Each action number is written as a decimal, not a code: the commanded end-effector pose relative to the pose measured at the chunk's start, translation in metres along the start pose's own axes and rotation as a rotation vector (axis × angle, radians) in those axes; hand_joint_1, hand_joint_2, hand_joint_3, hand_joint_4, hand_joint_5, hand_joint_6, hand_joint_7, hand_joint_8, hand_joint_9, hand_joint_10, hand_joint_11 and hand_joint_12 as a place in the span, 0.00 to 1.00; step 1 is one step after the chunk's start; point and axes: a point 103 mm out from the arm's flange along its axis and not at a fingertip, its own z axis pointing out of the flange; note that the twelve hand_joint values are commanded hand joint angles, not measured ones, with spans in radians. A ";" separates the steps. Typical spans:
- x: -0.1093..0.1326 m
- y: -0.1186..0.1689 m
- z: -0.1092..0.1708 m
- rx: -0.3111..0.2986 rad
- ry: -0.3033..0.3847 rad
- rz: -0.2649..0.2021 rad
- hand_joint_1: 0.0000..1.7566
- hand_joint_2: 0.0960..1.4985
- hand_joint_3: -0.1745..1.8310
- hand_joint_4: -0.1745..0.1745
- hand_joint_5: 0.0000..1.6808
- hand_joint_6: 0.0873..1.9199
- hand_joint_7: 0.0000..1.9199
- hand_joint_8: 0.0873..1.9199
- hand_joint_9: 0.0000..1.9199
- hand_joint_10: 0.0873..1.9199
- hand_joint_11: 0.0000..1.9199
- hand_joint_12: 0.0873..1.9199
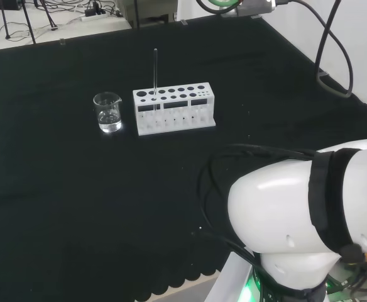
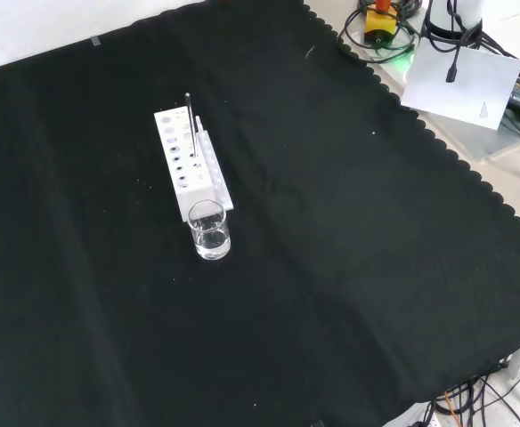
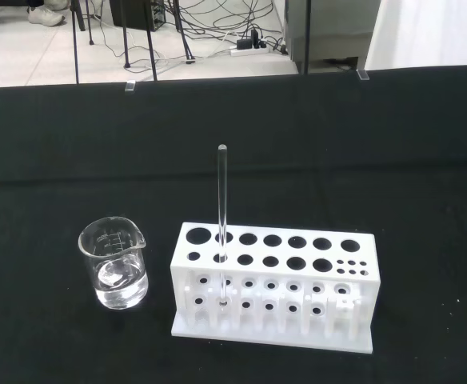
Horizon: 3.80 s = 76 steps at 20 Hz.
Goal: Take the glass rod from the white test tube rack.
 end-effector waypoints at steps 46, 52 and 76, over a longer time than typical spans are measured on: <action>0.030 0.151 0.074 0.114 -0.056 -0.084 0.46 0.44 0.41 0.01 0.07 0.00 0.01 0.46 0.11 0.46 0.04 0.73; 0.039 0.168 0.095 0.143 -0.050 -0.103 0.46 0.44 0.41 0.01 0.07 0.00 0.02 0.47 0.13 0.47 0.06 0.73; 0.027 0.205 0.176 0.258 -0.067 -0.113 0.46 0.45 0.41 0.00 0.09 0.00 0.09 0.49 0.21 0.46 0.12 0.72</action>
